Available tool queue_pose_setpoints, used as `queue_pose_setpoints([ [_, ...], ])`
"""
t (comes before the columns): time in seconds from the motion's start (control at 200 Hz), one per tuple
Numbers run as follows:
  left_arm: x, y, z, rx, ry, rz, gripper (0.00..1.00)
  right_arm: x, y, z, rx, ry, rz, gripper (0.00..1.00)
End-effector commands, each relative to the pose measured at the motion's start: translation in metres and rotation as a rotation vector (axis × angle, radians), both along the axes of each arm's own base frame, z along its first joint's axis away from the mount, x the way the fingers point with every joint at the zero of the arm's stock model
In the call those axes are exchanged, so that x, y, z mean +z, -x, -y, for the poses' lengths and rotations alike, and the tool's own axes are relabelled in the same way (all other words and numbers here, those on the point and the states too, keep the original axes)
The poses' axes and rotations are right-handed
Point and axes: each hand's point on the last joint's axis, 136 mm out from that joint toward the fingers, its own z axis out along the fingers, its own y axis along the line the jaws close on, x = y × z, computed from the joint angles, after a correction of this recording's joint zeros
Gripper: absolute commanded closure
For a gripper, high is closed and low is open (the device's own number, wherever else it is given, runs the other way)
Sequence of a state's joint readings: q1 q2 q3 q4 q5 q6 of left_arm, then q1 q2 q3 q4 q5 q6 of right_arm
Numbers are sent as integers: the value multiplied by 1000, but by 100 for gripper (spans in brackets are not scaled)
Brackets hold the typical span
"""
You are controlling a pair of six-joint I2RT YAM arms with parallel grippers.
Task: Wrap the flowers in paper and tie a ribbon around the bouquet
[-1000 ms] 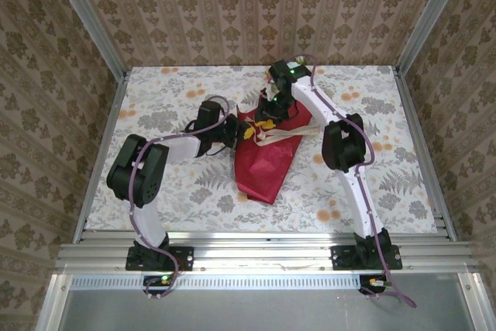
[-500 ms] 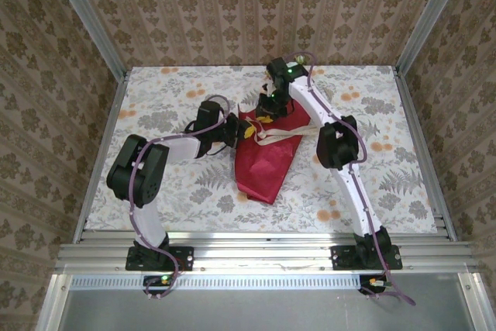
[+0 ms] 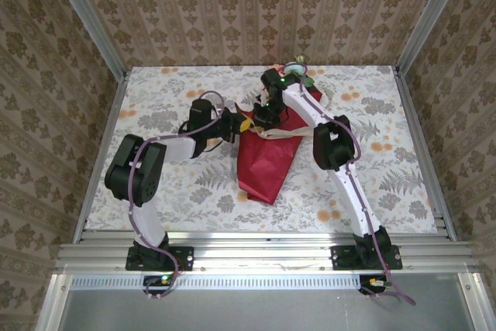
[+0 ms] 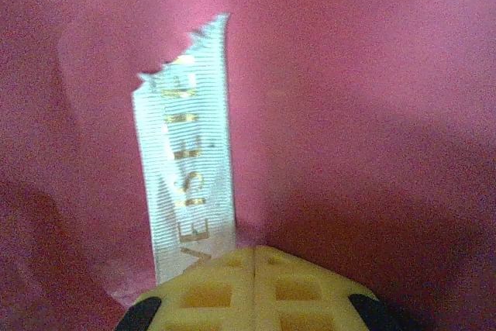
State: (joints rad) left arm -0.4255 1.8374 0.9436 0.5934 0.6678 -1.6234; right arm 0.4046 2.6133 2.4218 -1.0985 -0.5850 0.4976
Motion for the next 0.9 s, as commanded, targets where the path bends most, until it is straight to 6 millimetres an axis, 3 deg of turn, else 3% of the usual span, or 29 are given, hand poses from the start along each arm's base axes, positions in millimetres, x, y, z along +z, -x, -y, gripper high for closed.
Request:
queue_pose_setpoints([
  [0.0, 4, -1, 1, -22, 30, 22, 100, 20, 23, -11, 88, -96, -26, 100],
  [0.27, -12, 0, 1, -38, 7, -10, 100, 31, 56, -5, 137, -141, -60, 100],
  [0.64, -31, -2, 2, -78, -64, -18, 100, 43, 57, -7, 130, -238, -91, 100],
  [0.795, -34, -6, 4, -82, -66, -13, 100, 30, 65, -2, 136, -212, -141, 100],
  [0.895, -41, -7, 5, -84, -71, -24, 100, 17, 57, 17, 97, -99, -123, 98],
])
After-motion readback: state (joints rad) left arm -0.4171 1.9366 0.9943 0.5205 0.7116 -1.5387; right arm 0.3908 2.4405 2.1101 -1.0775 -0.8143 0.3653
